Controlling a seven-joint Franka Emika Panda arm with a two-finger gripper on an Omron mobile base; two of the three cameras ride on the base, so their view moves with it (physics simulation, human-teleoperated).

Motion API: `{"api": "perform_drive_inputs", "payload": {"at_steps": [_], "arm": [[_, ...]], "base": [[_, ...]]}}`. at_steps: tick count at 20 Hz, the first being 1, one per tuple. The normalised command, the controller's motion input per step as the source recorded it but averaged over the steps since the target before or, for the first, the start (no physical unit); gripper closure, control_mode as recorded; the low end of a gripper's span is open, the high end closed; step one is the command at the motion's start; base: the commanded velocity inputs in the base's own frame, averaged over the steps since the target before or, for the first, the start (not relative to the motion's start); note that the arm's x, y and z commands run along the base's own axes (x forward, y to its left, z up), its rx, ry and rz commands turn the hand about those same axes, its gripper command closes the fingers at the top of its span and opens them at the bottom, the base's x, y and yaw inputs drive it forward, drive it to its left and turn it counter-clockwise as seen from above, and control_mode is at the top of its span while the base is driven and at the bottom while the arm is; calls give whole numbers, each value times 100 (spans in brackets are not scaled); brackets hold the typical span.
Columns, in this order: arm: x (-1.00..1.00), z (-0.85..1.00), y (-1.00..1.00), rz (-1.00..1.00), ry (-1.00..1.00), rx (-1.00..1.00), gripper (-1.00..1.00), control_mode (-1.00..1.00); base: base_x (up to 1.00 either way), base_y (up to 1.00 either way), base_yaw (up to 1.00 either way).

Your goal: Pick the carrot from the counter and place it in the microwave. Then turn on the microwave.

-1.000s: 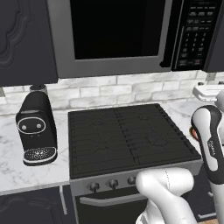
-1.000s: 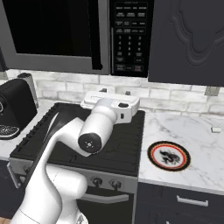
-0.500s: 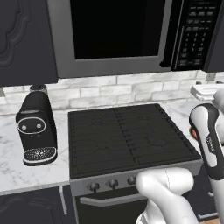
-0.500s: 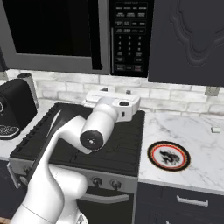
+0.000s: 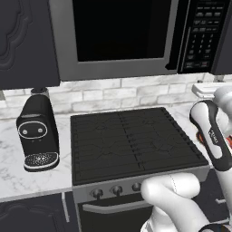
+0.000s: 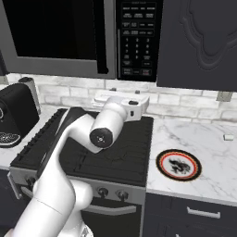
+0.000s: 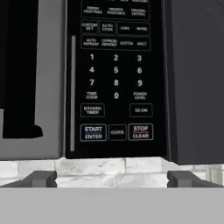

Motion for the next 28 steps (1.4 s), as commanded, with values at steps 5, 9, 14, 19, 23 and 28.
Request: {"api": "perform_drive_inputs", "payload": {"at_steps": [5,9,14,19,23,28], "arm": [[20,0,-8,0,0,0,-100,-100],[20,3,-6,0,1,0,-100,-100],[23,6,-1,0,4,0,-100,-100],[17,10,0,0,4,1,-100,-100],[12,9,0,0,2,0,-100,-100],[13,10,0,-2,3,0,-100,-100]], "base": [[0,0,0],[0,0,0],[0,0,0],[0,0,0],[0,0,0],[0,0,0]]}}
